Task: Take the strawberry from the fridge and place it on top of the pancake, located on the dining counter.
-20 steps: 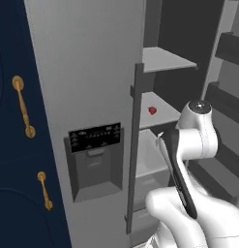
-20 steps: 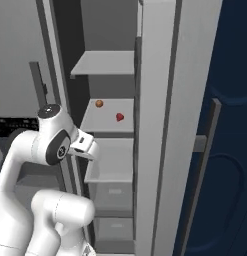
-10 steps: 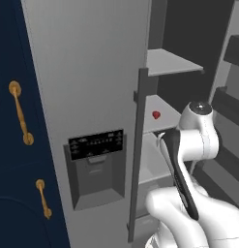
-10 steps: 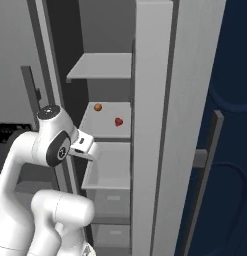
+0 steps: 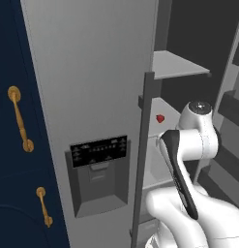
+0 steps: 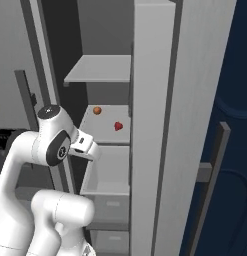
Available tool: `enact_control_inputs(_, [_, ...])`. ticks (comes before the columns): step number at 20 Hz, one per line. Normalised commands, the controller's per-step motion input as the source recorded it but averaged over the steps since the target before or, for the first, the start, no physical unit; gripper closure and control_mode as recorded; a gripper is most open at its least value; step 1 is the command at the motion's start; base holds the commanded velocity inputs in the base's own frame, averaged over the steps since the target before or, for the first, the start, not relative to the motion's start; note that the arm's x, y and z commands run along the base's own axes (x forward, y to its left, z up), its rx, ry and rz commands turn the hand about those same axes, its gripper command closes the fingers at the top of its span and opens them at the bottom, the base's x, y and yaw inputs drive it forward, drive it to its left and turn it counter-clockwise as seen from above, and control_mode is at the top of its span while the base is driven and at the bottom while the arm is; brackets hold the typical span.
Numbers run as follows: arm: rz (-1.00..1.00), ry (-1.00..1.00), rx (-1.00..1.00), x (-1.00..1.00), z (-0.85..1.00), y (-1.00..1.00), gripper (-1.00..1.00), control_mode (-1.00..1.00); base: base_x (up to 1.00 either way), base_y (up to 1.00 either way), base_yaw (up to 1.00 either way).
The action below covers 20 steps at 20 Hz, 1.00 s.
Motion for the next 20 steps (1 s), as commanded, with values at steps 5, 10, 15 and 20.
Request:
enact_control_inputs(5, [0.0, 0.0, 0.0, 0.0, 0.0, 0.0, -1.0, 1.0, 0.15, -0.46, -0.08])
enact_control_inputs(10, [0.0, 0.0, 0.0, 0.0, 0.0, 0.0, -1.0, 1.0, 0.01, -0.33, -0.1])
enact_control_inputs(15, [0.0, 0.0, 0.0, 0.0, 0.0, 0.0, -1.0, 1.0, 0.0, -0.02, -0.05])
enact_control_inputs(20, [0.0, 0.0, 0.0, 0.0, 0.0, 0.0, -1.0, 1.0, 0.0, 0.0, 0.0])
